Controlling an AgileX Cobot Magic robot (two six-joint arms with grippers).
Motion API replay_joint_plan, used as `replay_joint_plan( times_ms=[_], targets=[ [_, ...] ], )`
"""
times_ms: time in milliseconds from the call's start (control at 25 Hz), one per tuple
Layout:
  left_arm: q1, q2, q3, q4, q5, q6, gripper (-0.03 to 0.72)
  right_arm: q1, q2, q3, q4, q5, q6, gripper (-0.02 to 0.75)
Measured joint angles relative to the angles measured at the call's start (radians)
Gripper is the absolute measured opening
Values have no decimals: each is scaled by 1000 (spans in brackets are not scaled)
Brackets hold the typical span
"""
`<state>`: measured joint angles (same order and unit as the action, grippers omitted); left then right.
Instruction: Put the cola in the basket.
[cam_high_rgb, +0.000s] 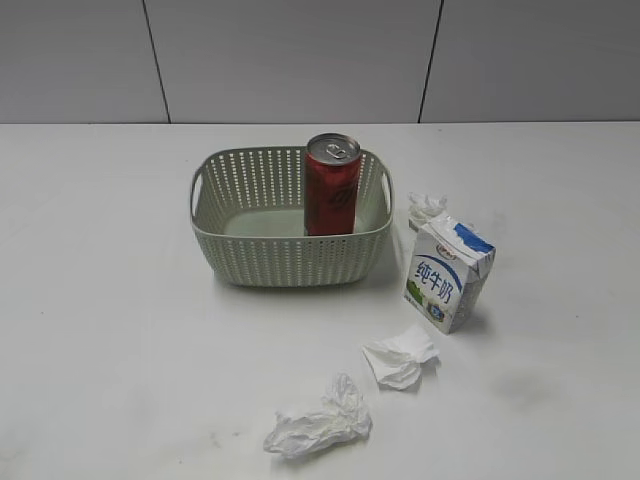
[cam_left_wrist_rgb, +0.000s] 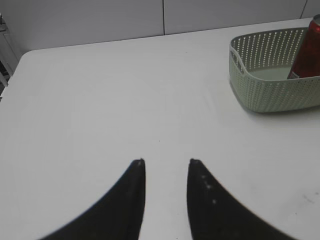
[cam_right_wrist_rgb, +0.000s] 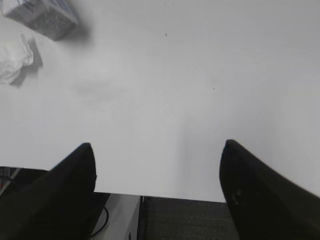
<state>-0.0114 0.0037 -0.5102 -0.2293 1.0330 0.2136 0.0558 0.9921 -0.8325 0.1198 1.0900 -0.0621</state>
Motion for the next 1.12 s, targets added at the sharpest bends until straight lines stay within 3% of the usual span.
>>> replay_joint_plan(
  times_ms=[480, 1120],
  targets=[
    [0, 0, 0, 0, 0, 0, 232, 0, -356, 321, 1, -51, -3, 580],
    [0, 0, 0, 0, 0, 0, 232, 0, -766, 331, 8, -47, -1, 580]
  ],
)
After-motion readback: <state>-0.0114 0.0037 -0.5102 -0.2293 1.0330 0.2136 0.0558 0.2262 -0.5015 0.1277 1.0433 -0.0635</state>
